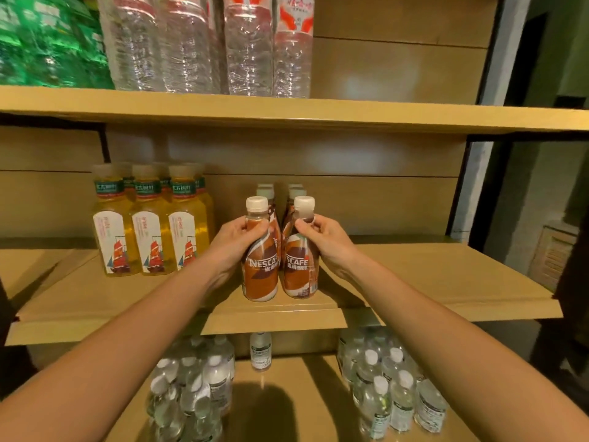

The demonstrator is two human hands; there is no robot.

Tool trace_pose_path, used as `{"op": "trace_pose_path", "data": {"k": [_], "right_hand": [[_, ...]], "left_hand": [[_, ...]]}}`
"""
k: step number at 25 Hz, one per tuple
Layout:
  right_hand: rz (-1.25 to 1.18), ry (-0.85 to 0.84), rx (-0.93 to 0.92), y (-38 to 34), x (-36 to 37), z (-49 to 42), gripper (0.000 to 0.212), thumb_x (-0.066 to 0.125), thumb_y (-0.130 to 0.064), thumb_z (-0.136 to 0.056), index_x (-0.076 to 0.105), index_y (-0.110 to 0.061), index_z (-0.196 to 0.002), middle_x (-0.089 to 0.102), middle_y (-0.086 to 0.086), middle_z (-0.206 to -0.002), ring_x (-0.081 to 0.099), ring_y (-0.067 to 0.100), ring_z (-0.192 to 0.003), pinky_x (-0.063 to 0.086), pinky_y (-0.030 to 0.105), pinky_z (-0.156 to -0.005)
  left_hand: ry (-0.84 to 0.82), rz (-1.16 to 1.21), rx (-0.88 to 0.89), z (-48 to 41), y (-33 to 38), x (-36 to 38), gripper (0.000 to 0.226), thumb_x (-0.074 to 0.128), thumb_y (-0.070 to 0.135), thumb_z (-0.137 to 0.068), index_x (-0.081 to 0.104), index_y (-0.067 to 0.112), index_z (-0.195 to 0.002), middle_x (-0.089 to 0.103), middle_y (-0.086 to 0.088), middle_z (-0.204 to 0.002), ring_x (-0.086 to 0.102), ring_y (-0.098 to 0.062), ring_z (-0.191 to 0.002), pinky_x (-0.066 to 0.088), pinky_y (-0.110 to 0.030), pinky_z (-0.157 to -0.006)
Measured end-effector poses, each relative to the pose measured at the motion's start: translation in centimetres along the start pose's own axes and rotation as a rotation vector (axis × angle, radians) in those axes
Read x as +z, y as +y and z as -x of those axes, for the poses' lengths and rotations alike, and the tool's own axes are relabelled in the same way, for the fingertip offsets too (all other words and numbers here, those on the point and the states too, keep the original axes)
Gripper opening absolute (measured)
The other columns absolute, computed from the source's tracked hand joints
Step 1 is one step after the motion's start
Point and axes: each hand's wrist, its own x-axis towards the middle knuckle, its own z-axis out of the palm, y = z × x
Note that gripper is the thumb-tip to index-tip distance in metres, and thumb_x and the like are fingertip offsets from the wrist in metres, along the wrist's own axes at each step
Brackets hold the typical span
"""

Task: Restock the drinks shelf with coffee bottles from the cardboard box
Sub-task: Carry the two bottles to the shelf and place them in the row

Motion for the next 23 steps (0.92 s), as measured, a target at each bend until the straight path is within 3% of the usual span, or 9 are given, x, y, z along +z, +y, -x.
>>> {"op": "trace_pose_path", "data": {"k": [4, 8, 12, 16, 19, 23], "right_hand": [[0.070, 0.005, -0.059, 0.5, 0.1, -0.1, 0.024, 0.053, -0.023, -0.093, 0.053, -0.013, -0.115, 0.063, -0.005, -0.096, 0.062, 0.004, -0.086, 0.052, 0.020, -0.078], [0.110, 0.218, -0.103, 2.7, 0.8, 2.0, 0.060, 0.067, -0.033, -0.083, 0.038, -0.017, -0.132, 0.053, -0.009, -0.111, 0.055, 0.004, -0.100, 0.046, 0.010, -0.075], [0.690, 0.296, 0.027, 6.5, 2.2, 4.6, 0.071, 0.063, -0.066, -0.071, 0.047, -0.018, -0.120, 0.063, -0.003, -0.113, 0.060, 0.014, -0.101, 0.044, 0.034, -0.096], [0.920, 0.400, -0.045, 7.4, 2.3, 4.3, 0.070, 0.057, -0.076, -0.066, 0.058, -0.019, -0.107, 0.066, -0.002, -0.109, 0.056, 0.018, -0.108, 0.035, 0.034, -0.092], [0.883, 0.278, -0.047, 8.0, 1.3, 3.4, 0.063, 0.061, -0.068, -0.071, 0.058, -0.020, -0.113, 0.064, -0.001, -0.115, 0.051, 0.019, -0.115, 0.035, 0.036, -0.098], [0.873, 0.040, -0.001, 7.7, -0.1, 2.0, 0.058, 0.056, -0.060, -0.081, 0.049, -0.024, -0.125, 0.053, 0.002, -0.132, 0.040, 0.023, -0.128, 0.028, 0.045, -0.110]], "left_hand": [[-0.017, -0.037, 0.064, -0.2, -0.8, 0.1, 0.015, 0.056, 0.030, -0.090, 0.056, 0.030, -0.106, 0.064, 0.006, -0.107, 0.060, -0.015, -0.106, 0.048, -0.033, -0.090], [0.187, -0.125, 0.168, 1.3, -2.6, 0.2, 0.054, 0.065, 0.031, -0.083, 0.044, 0.021, -0.132, 0.053, 0.008, -0.116, 0.050, -0.009, -0.109, 0.044, -0.029, -0.090], [0.231, -0.645, 0.020, 3.3, -7.1, 0.2, 0.074, 0.068, 0.067, -0.064, 0.052, 0.020, -0.120, 0.059, 0.000, -0.118, 0.055, -0.017, -0.108, 0.048, -0.037, -0.090], [0.369, -0.979, 0.087, 3.0, -8.4, 0.8, 0.075, 0.059, 0.078, -0.059, 0.059, 0.018, -0.103, 0.063, -0.002, -0.104, 0.057, -0.021, -0.101, 0.045, -0.039, -0.089], [0.323, -0.973, 0.119, 2.3, -8.7, 0.5, 0.066, 0.064, 0.068, -0.067, 0.058, 0.016, -0.107, 0.061, -0.004, -0.106, 0.056, -0.021, -0.100, 0.045, -0.037, -0.087], [0.040, -0.935, 0.095, 0.6, -8.4, -0.6, 0.065, 0.065, 0.058, -0.074, 0.053, 0.018, -0.124, 0.058, -0.006, -0.120, 0.053, -0.022, -0.109, 0.046, -0.038, -0.092]]}}
